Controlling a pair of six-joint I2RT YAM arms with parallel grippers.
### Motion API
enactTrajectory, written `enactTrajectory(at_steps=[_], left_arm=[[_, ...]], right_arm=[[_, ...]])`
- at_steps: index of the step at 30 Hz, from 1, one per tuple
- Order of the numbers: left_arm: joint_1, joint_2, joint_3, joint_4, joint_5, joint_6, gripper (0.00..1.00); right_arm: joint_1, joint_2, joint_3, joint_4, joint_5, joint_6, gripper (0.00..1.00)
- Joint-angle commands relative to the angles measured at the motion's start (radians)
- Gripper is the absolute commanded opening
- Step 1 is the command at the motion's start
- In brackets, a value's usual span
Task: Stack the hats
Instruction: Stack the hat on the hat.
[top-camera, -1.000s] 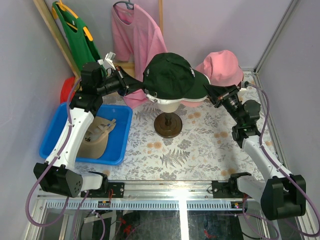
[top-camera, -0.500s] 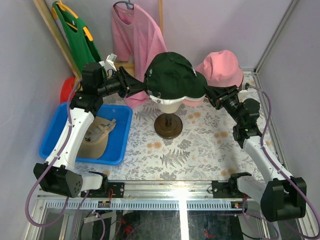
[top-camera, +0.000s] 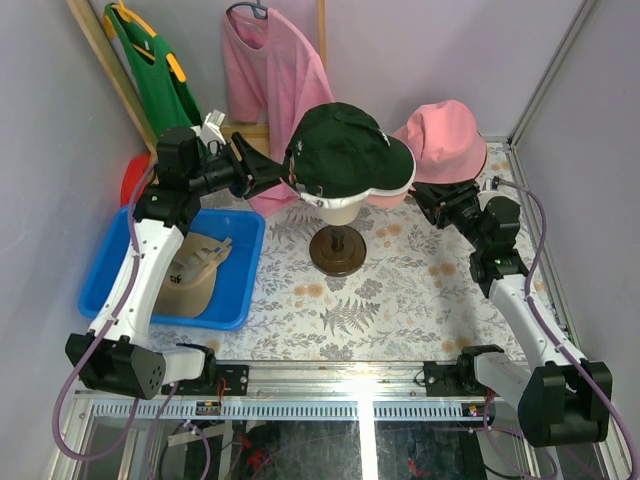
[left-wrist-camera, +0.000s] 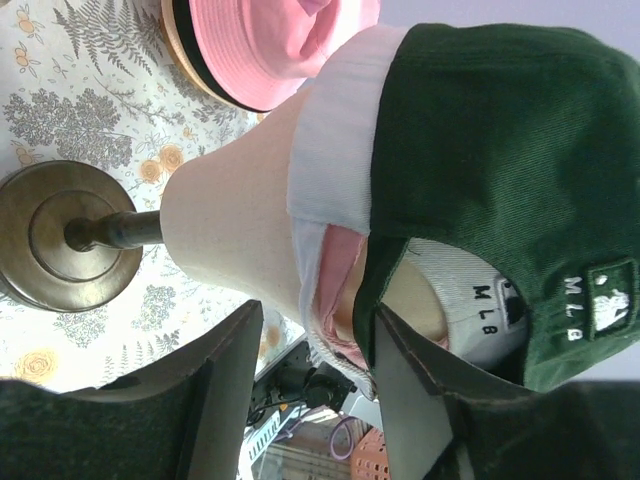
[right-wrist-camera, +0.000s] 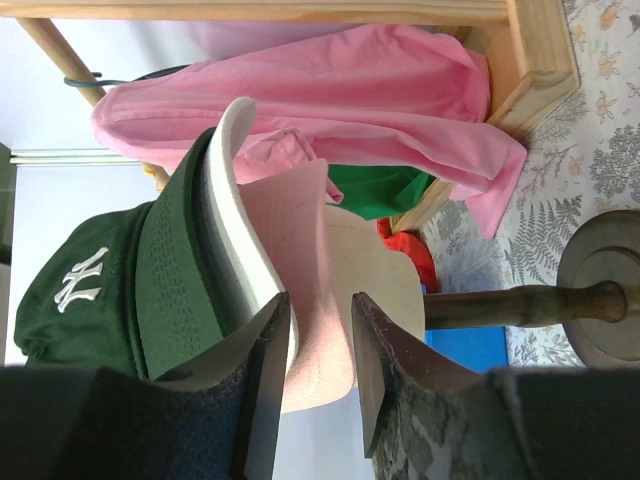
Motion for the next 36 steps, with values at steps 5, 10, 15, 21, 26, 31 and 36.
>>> enactTrajectory(at_steps=[5,10,15,21,26,31,36], left_arm=[[0.039,-0.077,-0.073,0.201,0.013,-0.159,0.52],[0.049,-0.097,-0.083,0.241,-0.013,-0.183,0.53],[0.058,-0.118,-0.102,0.259,-0.038,-0.198,0.54],[0.070,-0.141,-0.110,0.212,-0.097,-0.189,0.54],[0.107,-0.177,-0.100,0.071,-0.241,-0.151,0.54],[0.130,-0.202,-0.098,-0.100,-0.411,-0.077,0.58],[0.148,-0.242,-0.157,-0.165,-0.549,-0.051,0.59]], right_arm=[[-0.022,-0.029,0.025,-0.044,-0.032,-0.035,0.38],[-0.039,-0.039,0.026,-0.053,-0.043,-0.036,0.38],[-0.051,-0.049,0.035,-0.072,-0.048,-0.045,0.39],[-0.055,-0.059,0.045,-0.103,-0.046,-0.067,0.39],[-0.060,-0.085,0.074,-0.213,-0.016,-0.159,0.39],[-0.062,-0.118,0.108,-0.340,0.034,-0.267,0.39],[-0.062,-0.130,0.173,-0.430,0.080,-0.352,0.39]])
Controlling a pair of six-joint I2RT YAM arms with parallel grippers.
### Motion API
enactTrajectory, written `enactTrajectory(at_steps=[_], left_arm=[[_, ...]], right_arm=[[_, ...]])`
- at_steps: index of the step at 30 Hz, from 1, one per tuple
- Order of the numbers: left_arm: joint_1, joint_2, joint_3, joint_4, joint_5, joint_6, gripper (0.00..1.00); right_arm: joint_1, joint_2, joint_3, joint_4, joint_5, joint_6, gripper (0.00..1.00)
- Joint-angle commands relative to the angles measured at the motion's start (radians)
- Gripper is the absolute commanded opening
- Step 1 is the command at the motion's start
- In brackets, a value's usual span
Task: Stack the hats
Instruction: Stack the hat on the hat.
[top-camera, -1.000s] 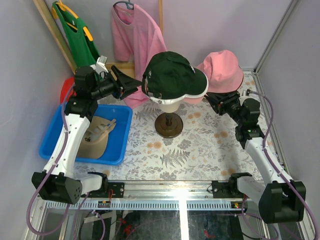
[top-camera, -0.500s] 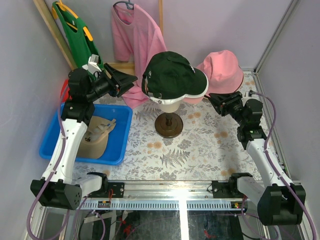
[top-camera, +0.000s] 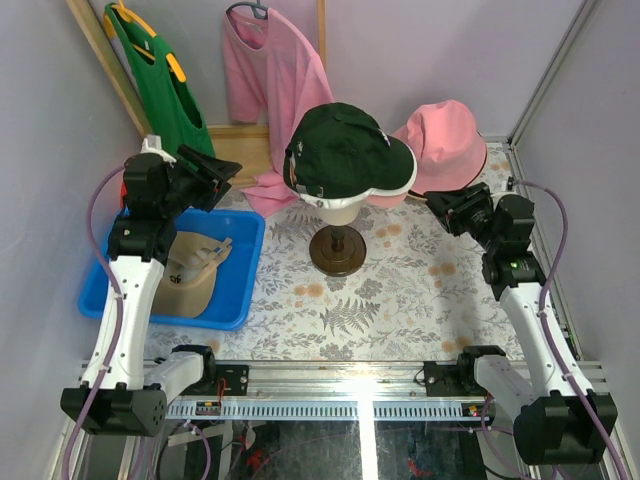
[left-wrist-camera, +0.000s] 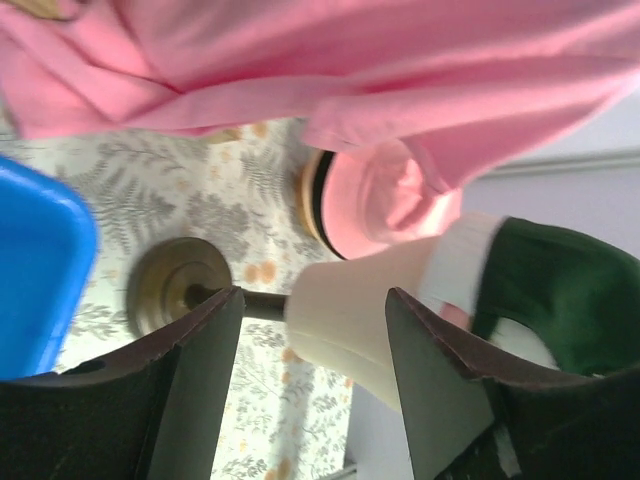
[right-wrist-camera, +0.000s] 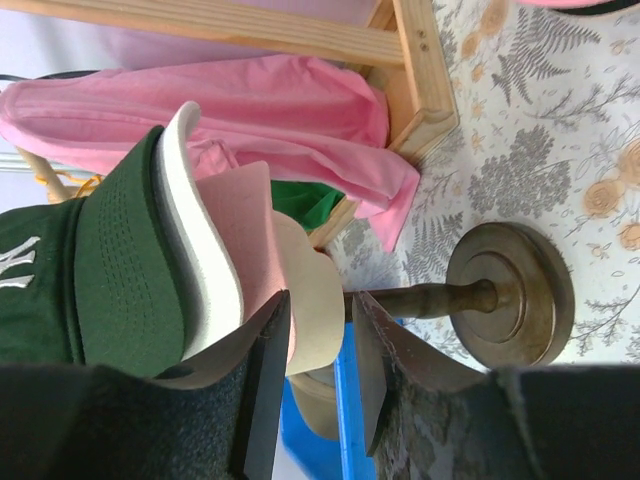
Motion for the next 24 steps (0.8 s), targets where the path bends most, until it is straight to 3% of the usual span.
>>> enactTrajectory(at_steps=[1,11,20,24], left_arm=[[0.020,-0.046,-0.053,-0.101,-0.190,0.059,0.59],[0.042,-0.044,-0.158,-0.301,-0.509,0.162,0.60],[0.106,-0.068,-0.254,-0.398,-0.691,0.034,0.81],[0.141,-0.062,-0.279,-0.466,-0.736,-0.053,0.84]], right_arm=[[-0.005,-0.025,0.110,-0.104,0.053,-0.126,0.39],[-0.005,-0.041,0.131,-0.163,0.085,-0.220,0.39],[-0.002,-0.067,0.070,-0.136,0.063,-0.265,0.40],[0.005,-0.069,0.028,-0.112,0.050,-0.267,0.40]])
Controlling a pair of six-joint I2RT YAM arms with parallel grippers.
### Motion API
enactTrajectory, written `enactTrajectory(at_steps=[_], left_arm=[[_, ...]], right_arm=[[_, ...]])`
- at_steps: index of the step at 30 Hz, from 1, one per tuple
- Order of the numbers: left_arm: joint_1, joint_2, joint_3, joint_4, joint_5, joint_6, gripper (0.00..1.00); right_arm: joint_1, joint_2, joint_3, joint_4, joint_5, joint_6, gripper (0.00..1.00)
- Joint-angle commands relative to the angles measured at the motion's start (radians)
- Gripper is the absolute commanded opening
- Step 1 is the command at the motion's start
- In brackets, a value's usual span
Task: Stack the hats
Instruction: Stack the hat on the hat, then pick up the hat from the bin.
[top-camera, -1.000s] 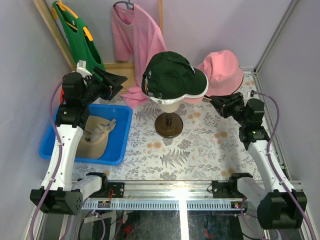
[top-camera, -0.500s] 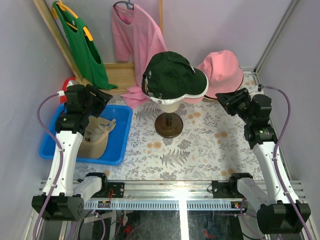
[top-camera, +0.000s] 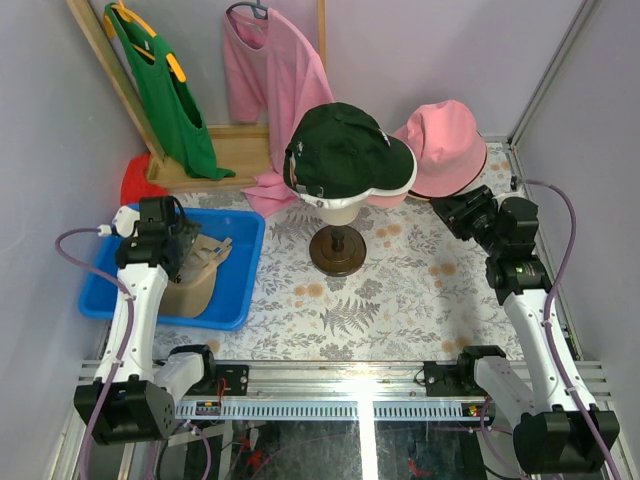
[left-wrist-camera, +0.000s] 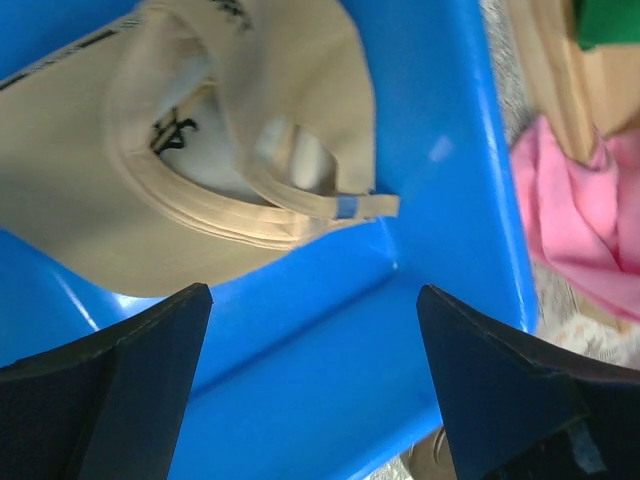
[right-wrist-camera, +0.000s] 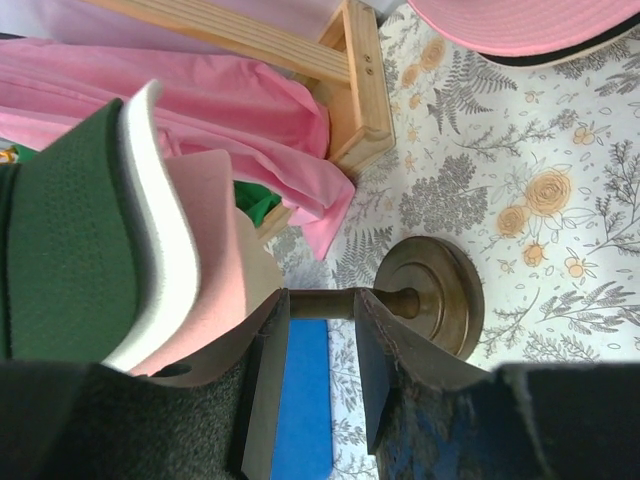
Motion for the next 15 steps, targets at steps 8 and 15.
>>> enactTrajectory(at_steps=[8,15], left_arm=[[0.053,-0.035,-0.111,-0.083,-0.233,-0.271,0.83],[0.065,-0.088,-0.249,0.069,-0.323,-0.343,0.81]], right_arm=[[0.033,-0.047,-0.079,0.071,-0.048,-0.016,0.40],[0.050,-0.080,-0.075,0.042,-0.061,-0.023,0.40]])
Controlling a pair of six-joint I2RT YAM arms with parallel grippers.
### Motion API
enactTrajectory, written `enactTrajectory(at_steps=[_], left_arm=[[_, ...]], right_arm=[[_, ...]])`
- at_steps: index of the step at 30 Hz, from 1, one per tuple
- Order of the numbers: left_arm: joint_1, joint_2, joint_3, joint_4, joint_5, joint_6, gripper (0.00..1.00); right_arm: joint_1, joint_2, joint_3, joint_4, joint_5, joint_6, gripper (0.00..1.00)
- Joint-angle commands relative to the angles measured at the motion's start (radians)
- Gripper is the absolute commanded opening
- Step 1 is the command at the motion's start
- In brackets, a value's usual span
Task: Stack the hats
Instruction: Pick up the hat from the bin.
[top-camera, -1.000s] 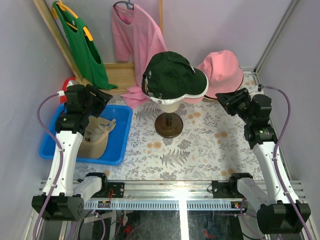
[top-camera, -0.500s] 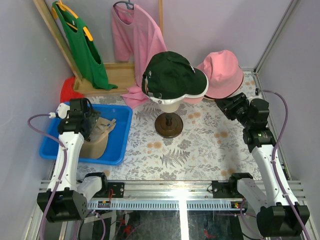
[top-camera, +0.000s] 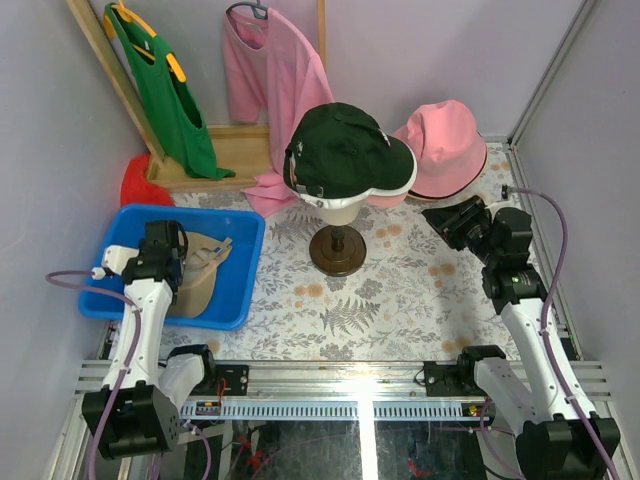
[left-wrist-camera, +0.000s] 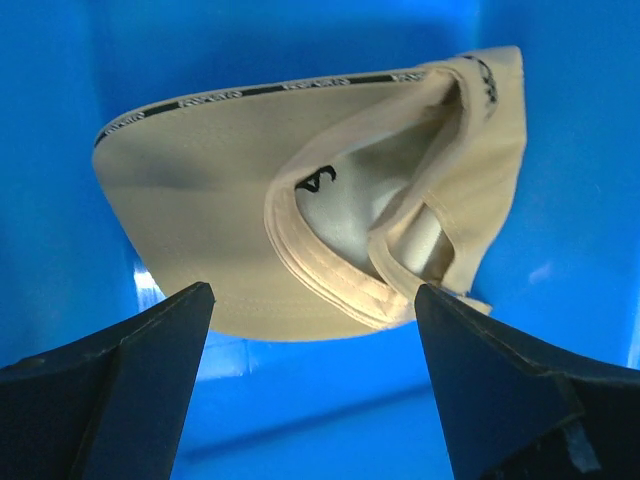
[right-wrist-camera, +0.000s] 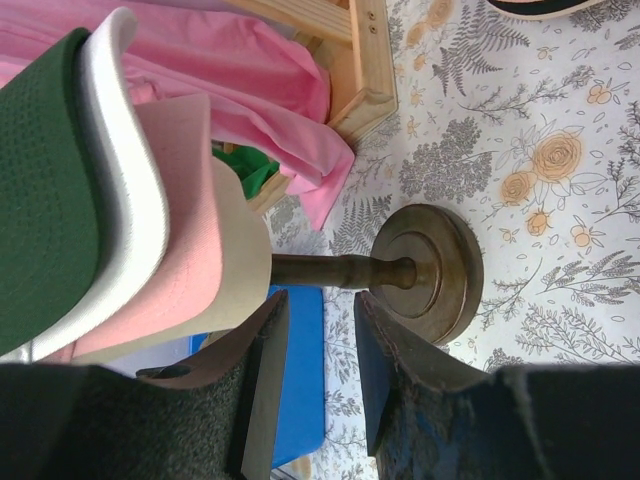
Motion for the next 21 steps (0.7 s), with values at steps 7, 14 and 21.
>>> enactTrajectory(at_steps=[7,14,21], left_arm=[[0.014,-0.016,-0.146,0.334,-0.156,-0.074,0.82],[0.019,0.072,-0.119,0.466,-0.157,-0.008,0.83],[0.027,0.163,-0.110,0.550,-0.126,0.010,0.83]], right_arm=[[0.014,-0.075,0.013,-0.008,-0.028,-0.029,0.40],[0.013,-0.098,-0.004,-0.013,-0.014,-0.034,0.40],[0.014,-0.083,-0.007,0.008,-0.006,-0.034,0.40]])
